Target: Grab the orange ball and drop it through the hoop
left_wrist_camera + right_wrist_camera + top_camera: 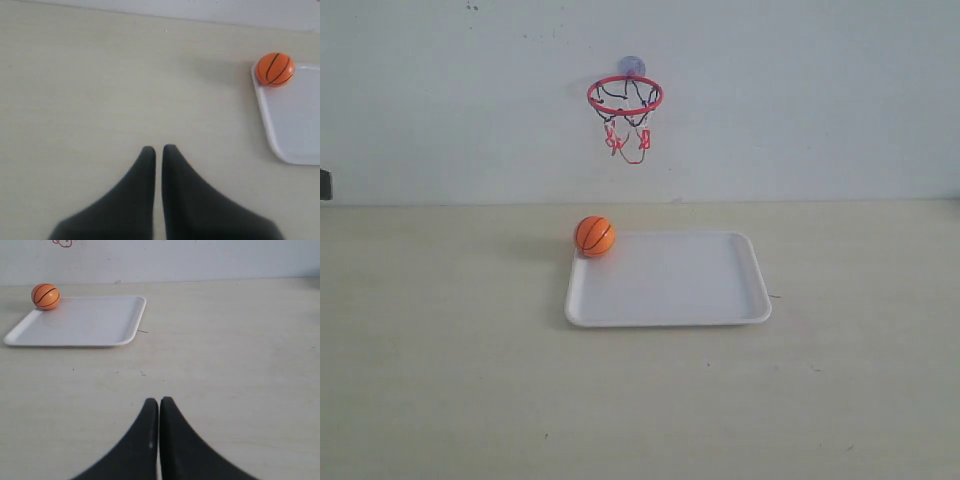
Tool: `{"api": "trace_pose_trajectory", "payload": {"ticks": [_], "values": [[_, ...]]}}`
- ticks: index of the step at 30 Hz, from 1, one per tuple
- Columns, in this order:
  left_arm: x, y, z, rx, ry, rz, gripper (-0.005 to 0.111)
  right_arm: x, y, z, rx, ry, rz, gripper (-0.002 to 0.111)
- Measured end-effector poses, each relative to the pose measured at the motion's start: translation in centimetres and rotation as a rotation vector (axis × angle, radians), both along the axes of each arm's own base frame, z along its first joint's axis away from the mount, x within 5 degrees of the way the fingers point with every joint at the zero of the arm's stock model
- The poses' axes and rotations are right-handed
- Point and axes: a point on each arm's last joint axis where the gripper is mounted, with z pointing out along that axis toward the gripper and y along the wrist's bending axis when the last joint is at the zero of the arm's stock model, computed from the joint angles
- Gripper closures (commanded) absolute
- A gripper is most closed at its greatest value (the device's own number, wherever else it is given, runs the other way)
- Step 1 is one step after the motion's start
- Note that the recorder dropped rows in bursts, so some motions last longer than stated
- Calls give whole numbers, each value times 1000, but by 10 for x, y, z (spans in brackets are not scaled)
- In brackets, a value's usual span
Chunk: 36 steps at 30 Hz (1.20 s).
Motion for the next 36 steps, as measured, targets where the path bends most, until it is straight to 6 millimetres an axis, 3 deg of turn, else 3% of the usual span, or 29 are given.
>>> {"api": "trace_pose_trajectory", "payload": {"ticks": [4,8,10,11,13,18,25,29,33,36], "values": [[55,-2,-17,70,111,-78,99,0,0,0,0,0,0,108],[107,-4,-30,82,204,-132,82,0,0,0,0,0,0,108],[130,-7,-39,56,240,-152,67,0,0,0,0,0,0,108],[142,-10,-42,34,251,-163,51,0,0,0,0,0,0,108],[169,-19,-49,-25,276,-245,29,0,0,0,0,0,0,108],[222,-65,-64,-50,224,-492,26,0,0,0,0,0,0,108],[249,-136,-71,39,98,-650,26,0,0,0,0,0,0,108],[258,-168,-96,43,116,-705,26,0,0,0,0,0,0,108],[258,-185,-132,35,200,-749,26,0,0,0,0,0,0,108],[259,-187,-135,43,197,-743,26,0,0,0,0,0,0,108]]}}
